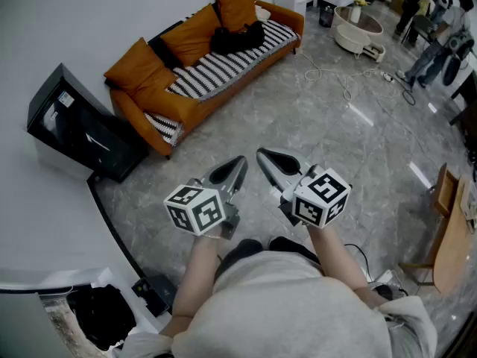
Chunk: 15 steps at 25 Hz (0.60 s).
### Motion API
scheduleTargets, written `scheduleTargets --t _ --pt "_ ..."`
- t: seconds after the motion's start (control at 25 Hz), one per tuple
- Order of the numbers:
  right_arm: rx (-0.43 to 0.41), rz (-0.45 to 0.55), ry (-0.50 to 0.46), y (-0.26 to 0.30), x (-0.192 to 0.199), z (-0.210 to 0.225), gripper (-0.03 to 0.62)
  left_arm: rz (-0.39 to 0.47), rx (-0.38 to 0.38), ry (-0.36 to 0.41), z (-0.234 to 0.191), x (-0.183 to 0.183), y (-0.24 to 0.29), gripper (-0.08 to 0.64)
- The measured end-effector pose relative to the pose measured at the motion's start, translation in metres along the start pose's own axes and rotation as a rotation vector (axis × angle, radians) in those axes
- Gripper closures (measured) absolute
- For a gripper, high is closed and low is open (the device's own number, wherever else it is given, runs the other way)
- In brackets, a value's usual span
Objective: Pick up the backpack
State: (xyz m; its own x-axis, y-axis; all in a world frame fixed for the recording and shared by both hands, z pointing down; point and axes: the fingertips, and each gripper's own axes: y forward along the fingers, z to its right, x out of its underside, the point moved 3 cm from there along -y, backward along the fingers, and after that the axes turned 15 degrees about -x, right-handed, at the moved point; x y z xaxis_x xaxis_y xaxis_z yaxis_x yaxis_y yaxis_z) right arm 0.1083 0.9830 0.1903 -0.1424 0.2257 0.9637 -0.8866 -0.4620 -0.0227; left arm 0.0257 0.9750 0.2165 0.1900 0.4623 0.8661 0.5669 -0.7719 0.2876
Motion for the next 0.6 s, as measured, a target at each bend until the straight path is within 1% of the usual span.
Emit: scheduleTargets --t 0.08,0.16,0.32,0.44,0.48,0.6 --pt "0.005 -0.005 0.013 0.003 0.007 0.001 0.589 -0.004 0.017 -0.003 0.001 0.001 0.0 0.557" --pt "0.008 -0.004 0.026 0.007 0.011 -0.001 0.589 -0.004 0.018 -0.01 -0.002 0.001 -0.001 0.557" --pt "0.007 0.032 0.052 0.011 0.006 -0.004 0.589 -0.005 -0.024 -0.01 -0.013 -0.001 -0.005 0.556" --pt "0.027 0.048 0.039 0.013 0.0 -0.003 0.589 -0.017 -0.028 -0.015 -0.019 -0.003 -0.006 0.556" --pt "0.016 0.046 0.043 0.016 0.001 -0.004 0.589 -0.018 -0.028 -0.015 -0.022 -0.004 -0.007 0.556" --pt "-0.069 0.053 0.101 0.032 0.004 -0.013 0.589 -0.02 -0.012 -0.009 -0.03 -0.006 -0.011 0.555"
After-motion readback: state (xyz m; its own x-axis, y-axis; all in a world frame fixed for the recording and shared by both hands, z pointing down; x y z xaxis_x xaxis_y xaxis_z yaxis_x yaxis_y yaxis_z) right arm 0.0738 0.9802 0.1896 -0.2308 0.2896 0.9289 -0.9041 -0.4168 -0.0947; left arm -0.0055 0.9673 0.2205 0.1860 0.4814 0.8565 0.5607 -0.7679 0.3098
